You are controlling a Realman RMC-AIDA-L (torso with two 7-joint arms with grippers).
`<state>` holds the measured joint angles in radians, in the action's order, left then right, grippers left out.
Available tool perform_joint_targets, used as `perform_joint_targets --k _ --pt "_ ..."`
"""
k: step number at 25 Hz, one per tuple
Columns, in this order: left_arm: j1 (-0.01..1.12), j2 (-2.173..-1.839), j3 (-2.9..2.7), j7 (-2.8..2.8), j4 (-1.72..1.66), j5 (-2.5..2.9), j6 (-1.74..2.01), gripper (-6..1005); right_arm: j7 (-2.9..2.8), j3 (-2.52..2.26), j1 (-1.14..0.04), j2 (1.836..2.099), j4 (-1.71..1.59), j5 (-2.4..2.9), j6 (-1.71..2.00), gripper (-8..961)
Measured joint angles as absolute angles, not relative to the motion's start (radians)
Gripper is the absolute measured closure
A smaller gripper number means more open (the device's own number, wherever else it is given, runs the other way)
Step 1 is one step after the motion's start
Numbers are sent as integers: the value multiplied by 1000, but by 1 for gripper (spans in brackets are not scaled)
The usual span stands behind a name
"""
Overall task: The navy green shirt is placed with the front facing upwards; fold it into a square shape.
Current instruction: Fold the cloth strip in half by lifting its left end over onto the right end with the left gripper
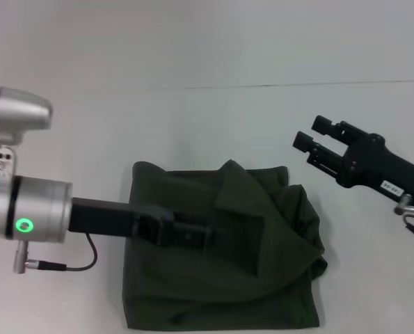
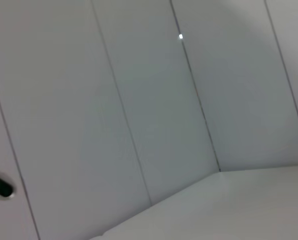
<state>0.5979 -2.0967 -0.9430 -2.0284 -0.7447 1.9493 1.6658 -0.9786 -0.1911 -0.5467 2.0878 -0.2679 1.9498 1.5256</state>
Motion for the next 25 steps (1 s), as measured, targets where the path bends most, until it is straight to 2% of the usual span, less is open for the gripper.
perform_joint_targets --k 3,10,25 --pt "618 -2114 -948 -1962 -747 2012 1634 75 -988 -195 -529 2087 -311 1949 1578 329" --pt "623 -2161 -1034 -1888 -784 2068 1510 76 -1018 -193 -494 2086 -343 1942 1612 328" --pt "671 -2173 -1214 -1894 -725 1971 1490 80 -1021 -196 -475 2086 -345 1947 1612 329"
